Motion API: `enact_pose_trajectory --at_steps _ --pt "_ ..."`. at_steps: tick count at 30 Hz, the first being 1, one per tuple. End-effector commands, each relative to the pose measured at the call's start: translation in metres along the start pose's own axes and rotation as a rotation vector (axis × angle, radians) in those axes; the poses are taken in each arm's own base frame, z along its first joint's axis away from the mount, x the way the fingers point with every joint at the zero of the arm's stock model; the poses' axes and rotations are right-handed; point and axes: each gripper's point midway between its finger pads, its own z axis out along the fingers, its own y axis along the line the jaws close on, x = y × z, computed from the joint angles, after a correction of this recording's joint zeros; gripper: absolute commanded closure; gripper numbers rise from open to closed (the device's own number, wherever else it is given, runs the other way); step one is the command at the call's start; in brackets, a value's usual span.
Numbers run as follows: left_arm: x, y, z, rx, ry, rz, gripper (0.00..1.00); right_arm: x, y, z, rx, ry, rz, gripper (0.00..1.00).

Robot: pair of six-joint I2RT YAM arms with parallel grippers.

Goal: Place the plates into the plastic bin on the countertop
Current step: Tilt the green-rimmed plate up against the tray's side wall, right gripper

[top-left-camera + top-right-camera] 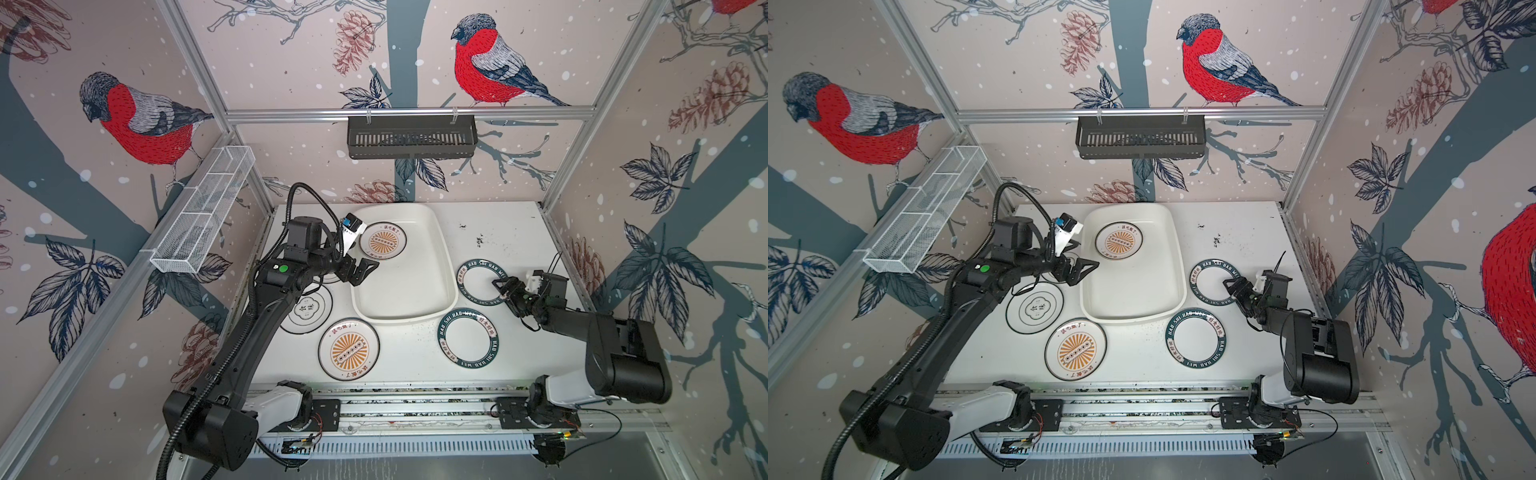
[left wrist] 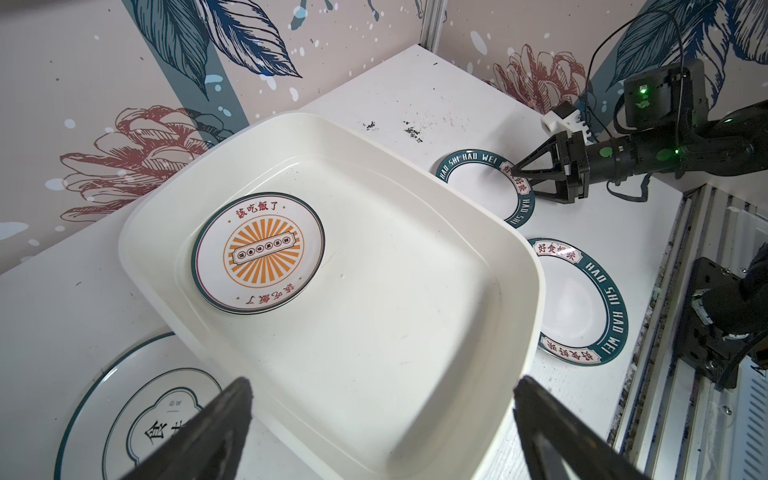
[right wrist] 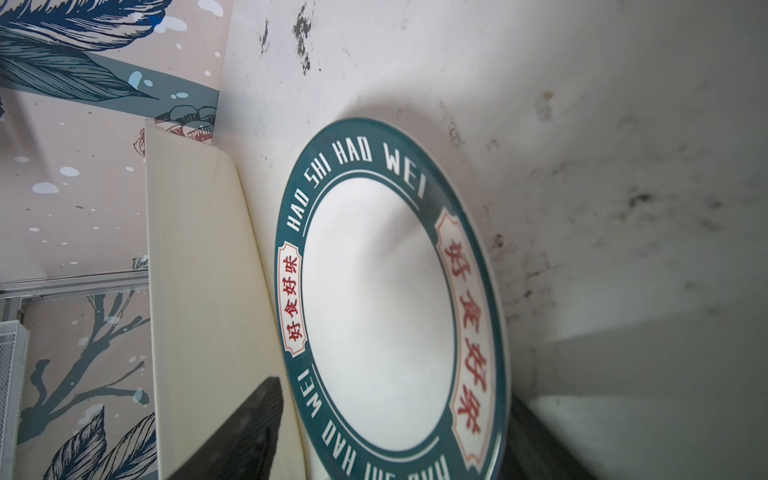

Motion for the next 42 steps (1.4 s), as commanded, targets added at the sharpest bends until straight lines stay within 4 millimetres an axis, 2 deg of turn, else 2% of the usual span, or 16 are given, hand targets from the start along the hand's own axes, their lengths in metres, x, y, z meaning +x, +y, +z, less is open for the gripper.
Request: enact_pose_trajectory --at_steps 1,9,15,22,31,39,42 --pt "-0.006 -0.001 -0.003 -0.003 -0.021 0.026 0.03 0.025 -0.027 -0.003 0.102 0.084 0.059 0.26" --pt "-0.009 -0.001 -0.005 -0.006 -0.029 0.037 0.03 0.026 -0.034 -0.007 0.123 0.079 0.068 0.30" --pt "-0.010 -0.009 -0.003 0.041 -0.039 0.013 0.03 0.022 -0.038 -0.011 0.124 0.067 0.083 0.34" --pt "-0.011 -0.011 -0.002 0.049 -0.041 0.019 0.03 0.015 -0.039 -0.013 0.111 0.053 0.092 0.45" --pt "-0.011 -0.013 -0.002 0.055 -0.042 0.016 0.03 0.010 -0.041 -0.006 0.074 0.050 0.113 0.55" --pt "-0.012 -0.012 -0.002 0.051 -0.045 0.013 0.03 0.011 -0.044 -0.001 0.063 0.060 0.129 0.60" --pt "-0.011 -0.012 -0.001 0.050 -0.044 0.012 0.03 0.011 -0.045 -0.001 0.060 0.053 0.136 0.66"
